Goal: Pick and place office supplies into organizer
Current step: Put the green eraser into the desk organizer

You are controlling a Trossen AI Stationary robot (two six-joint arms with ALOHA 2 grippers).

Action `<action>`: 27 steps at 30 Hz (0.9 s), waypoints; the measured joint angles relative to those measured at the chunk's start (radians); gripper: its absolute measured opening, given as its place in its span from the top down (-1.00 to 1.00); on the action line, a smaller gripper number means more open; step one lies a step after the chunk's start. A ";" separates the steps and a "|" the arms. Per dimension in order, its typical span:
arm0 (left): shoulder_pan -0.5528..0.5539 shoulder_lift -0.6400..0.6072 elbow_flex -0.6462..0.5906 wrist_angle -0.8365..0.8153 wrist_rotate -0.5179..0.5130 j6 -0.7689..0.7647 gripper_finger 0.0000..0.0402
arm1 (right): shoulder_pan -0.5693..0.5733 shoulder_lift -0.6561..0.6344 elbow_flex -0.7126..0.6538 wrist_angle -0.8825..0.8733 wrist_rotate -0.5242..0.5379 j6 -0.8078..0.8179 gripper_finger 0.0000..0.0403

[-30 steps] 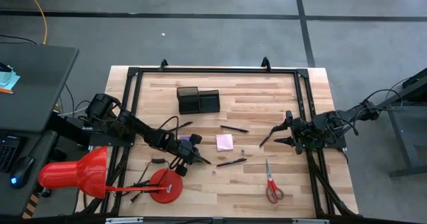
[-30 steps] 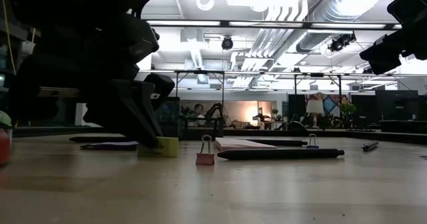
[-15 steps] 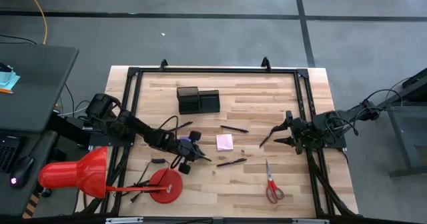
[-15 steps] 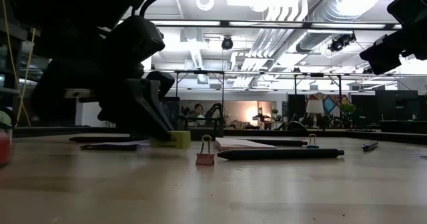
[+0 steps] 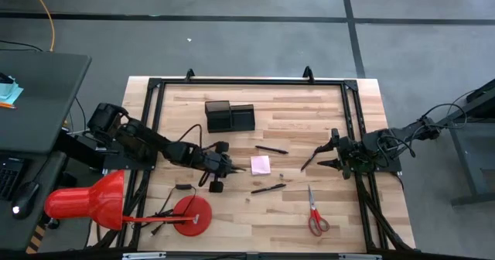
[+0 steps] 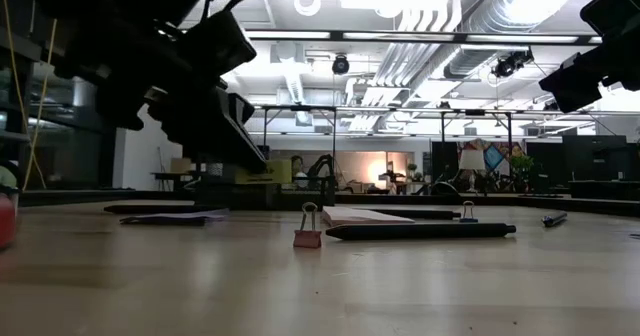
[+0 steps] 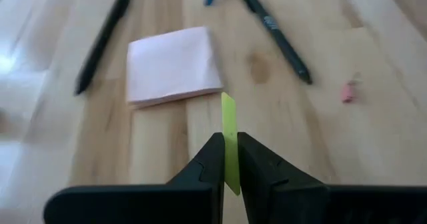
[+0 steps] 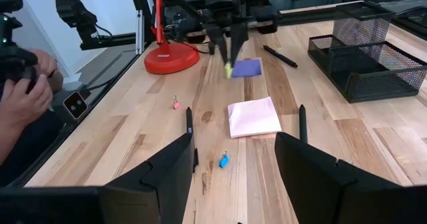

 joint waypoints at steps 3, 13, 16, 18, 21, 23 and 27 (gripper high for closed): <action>0.019 -0.033 0.000 -0.048 -0.051 -0.019 0.92 | 0.000 0.000 0.000 0.000 0.000 0.000 -0.02; 0.114 -0.192 -0.006 -0.243 -0.232 -0.103 0.92 | 0.000 0.000 0.000 -0.003 0.000 0.000 -0.02; 0.160 -0.243 -0.006 -0.321 -0.256 -0.144 0.92 | 0.000 0.000 0.000 -0.004 0.000 0.000 -0.03; 0.194 -0.270 -0.006 -0.375 -0.256 -0.160 0.92 | 0.000 0.000 0.000 -0.005 0.000 0.000 -0.02; 0.240 -0.304 -0.007 -0.407 -0.255 -0.164 0.92 | 0.000 0.000 0.000 -0.006 0.000 0.000 -0.02; 0.274 -0.322 -0.007 -0.427 -0.239 -0.166 0.92 | 0.000 0.000 0.000 -0.007 0.000 0.000 -0.03; 0.354 -0.339 -0.007 -0.430 -0.177 -0.165 0.92 | 0.000 0.000 0.000 -0.007 0.000 0.000 -0.02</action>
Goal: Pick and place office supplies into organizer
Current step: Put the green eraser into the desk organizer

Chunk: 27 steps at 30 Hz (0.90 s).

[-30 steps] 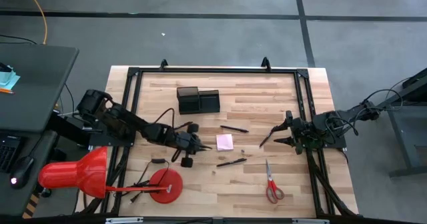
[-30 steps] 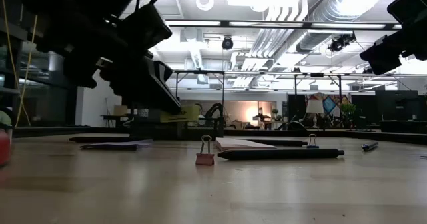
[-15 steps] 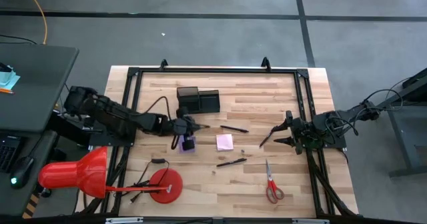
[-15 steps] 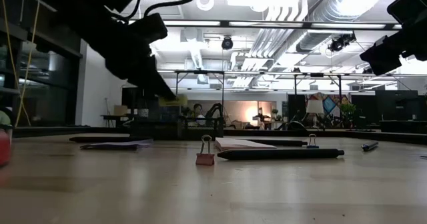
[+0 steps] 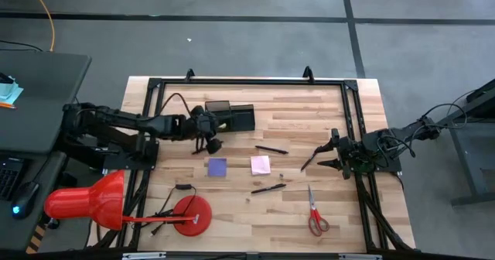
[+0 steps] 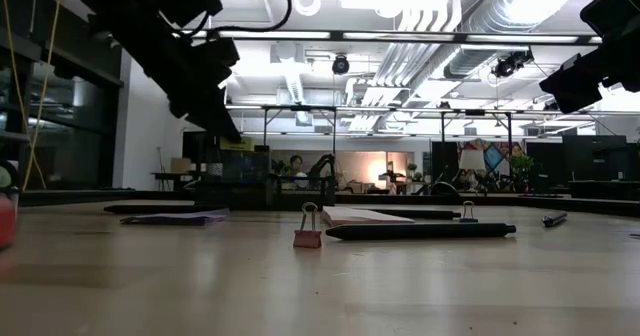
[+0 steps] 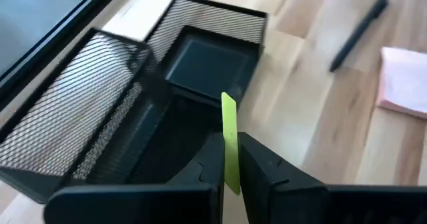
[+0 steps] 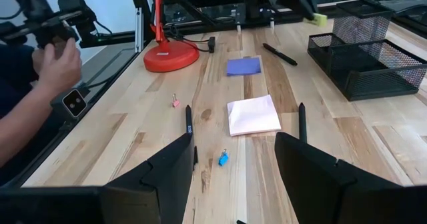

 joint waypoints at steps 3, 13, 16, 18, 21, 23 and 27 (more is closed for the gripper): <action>0.070 0.001 0.000 -0.003 0.065 0.001 0.92 | 0.000 0.000 0.000 0.000 0.000 0.000 -0.02; 0.177 0.012 0.000 -0.038 0.139 -0.010 0.92 | 0.000 0.000 0.000 0.000 0.000 0.000 -0.03; 0.174 0.012 0.000 -0.040 0.139 -0.001 0.92 | 0.000 0.000 0.000 0.000 0.000 0.000 -0.02; 0.174 0.012 0.000 -0.041 0.136 -0.001 0.92 | 0.000 0.000 0.000 0.000 0.000 0.000 -0.02; 0.174 0.012 0.000 -0.037 0.134 0.001 0.92 | 0.000 0.000 0.000 0.000 0.000 0.000 -0.02; 0.174 0.012 0.000 -0.037 0.126 0.003 0.92 | 0.000 0.000 0.000 0.000 0.000 0.000 -0.02; 0.174 0.012 0.000 -0.036 0.121 0.005 0.87 | 0.000 0.000 0.000 0.000 0.000 0.000 -0.02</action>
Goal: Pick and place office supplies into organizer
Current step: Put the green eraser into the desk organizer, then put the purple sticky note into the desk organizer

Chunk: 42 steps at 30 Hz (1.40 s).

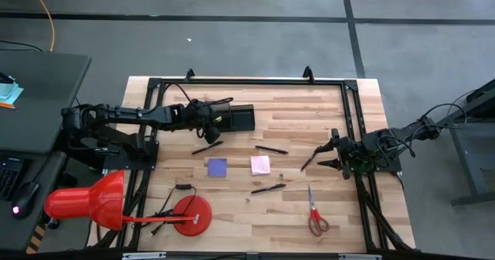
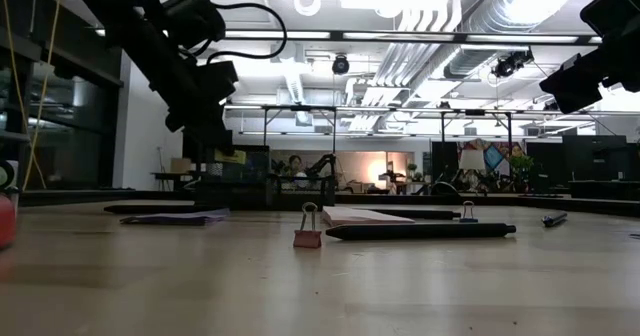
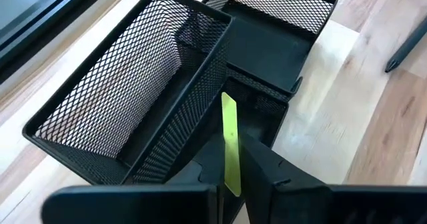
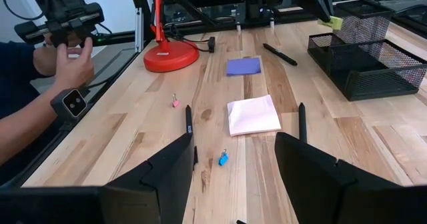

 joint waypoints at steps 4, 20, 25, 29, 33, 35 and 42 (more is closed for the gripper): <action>0.000 0.000 0.000 0.002 0.004 -0.002 0.65 | 0.000 0.000 0.000 0.000 0.000 0.000 -0.03; 0.000 0.047 0.000 0.026 0.038 0.004 0.02 | 0.000 0.000 0.000 0.000 0.000 0.000 -0.03; -0.008 0.059 -0.035 0.094 0.124 0.035 0.04 | 0.000 0.000 0.000 0.000 0.000 0.000 -0.02; -0.025 0.053 -0.082 0.120 0.175 0.049 0.08 | 0.000 0.000 0.000 0.000 0.000 0.000 -0.02; -0.076 0.052 -0.112 0.107 0.219 0.044 0.06 | 0.000 0.000 0.000 0.000 0.000 0.000 -0.03; -0.122 0.052 -0.113 0.122 0.224 0.041 -0.02 | 0.000 0.000 0.000 0.000 0.000 0.000 -0.02; -0.321 0.052 -0.113 0.110 0.126 0.059 -0.47 | 0.000 0.000 0.000 0.000 0.000 0.000 -0.02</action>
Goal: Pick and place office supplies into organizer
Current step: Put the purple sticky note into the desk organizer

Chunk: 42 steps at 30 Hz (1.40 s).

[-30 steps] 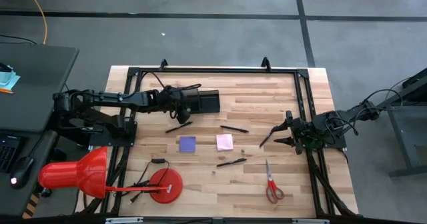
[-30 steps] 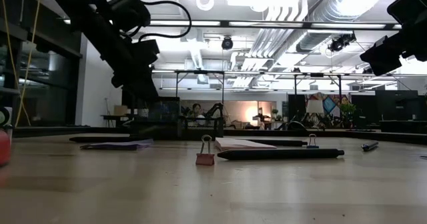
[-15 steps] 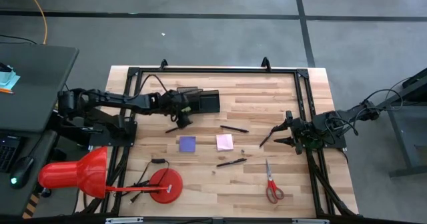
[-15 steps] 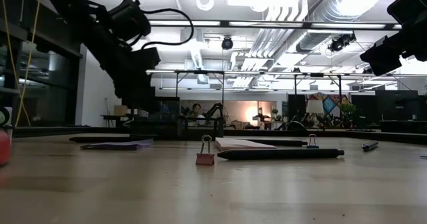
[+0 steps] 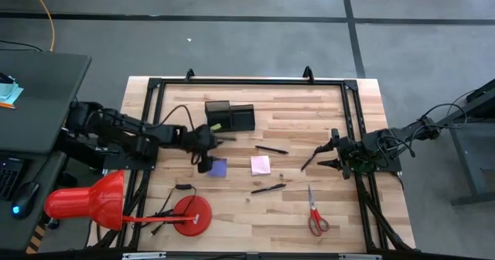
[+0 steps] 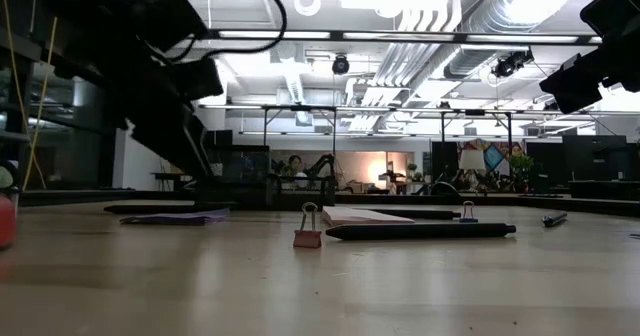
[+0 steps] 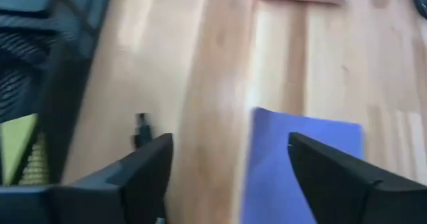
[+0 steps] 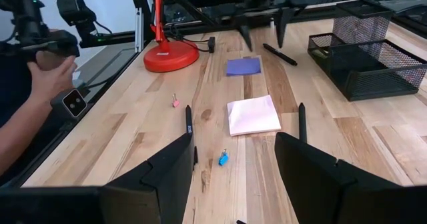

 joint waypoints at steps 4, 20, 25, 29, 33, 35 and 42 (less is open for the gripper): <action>-0.095 0.000 0.000 -0.022 -0.069 -0.041 -0.72 | 0.000 0.000 0.000 0.000 0.000 0.000 -0.03; -0.264 0.056 0.000 -0.010 -0.182 -0.042 -0.97 | 0.000 0.000 0.000 0.000 0.000 0.000 -0.03; -0.264 0.078 0.000 0.007 -0.176 -0.006 -0.98 | 0.000 0.000 0.000 0.000 0.000 0.000 -0.02; -0.279 0.086 0.000 0.012 -0.202 -0.003 -0.98 | 0.000 0.000 0.000 0.000 0.000 0.000 -0.02; -0.281 0.086 0.000 0.019 -0.236 -0.010 -0.99 | 0.000 0.000 0.000 0.000 0.000 0.000 -0.03; -0.281 0.086 0.000 0.019 -0.248 -0.014 -0.99 | 0.000 0.000 0.000 0.000 0.000 0.000 -0.02; -0.281 0.143 0.000 0.040 -0.245 -0.013 -0.99 | 0.000 0.000 0.000 0.000 0.000 0.000 -0.02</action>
